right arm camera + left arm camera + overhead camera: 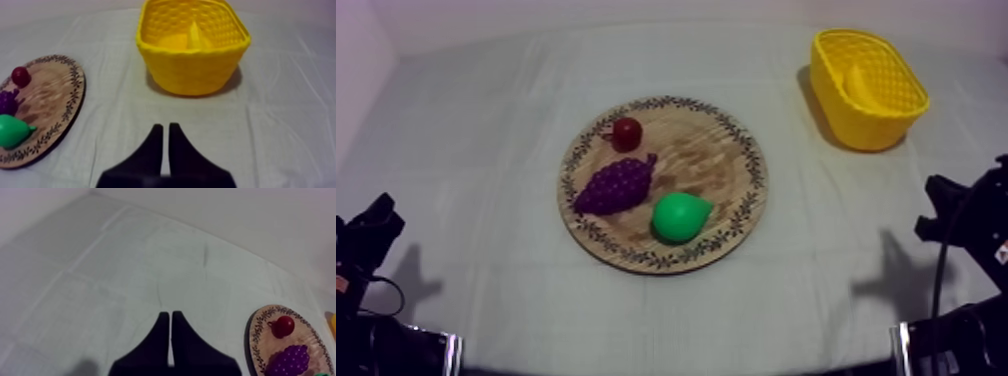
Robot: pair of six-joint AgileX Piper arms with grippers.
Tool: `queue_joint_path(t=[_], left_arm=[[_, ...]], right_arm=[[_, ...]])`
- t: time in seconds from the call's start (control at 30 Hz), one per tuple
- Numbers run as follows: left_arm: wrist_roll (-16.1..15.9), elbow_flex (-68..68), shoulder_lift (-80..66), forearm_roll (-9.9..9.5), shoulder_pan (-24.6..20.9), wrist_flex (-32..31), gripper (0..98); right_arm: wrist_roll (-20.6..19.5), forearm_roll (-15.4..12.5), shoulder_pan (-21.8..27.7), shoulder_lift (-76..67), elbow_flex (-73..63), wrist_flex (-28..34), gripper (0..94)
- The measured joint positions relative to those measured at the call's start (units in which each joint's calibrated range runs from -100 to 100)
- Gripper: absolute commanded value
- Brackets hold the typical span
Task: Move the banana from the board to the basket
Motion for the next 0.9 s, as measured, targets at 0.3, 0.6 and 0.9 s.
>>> queue_joint_path(t=[0.3, 0.6, 0.9], left_arm=[[0.0, 0.0, 0.0, 0.0, 0.0, 0.0, 0.1], [0.0, 0.0, 0.0, 0.0, 0.0, 0.0, 0.1], [0.0, 0.0, 0.0, 0.0, 0.0, 0.0, 0.1]], right_arm=[[2.1, -1.4, -0.8, -9.9, 0.0, 12.9, 0.6], [4.2, -1.5, -0.7, -9.9, 0.0, 13.0, 0.3], [8.0, -1.5, -0.7, -9.9, 0.0, 13.0, 0.3]])
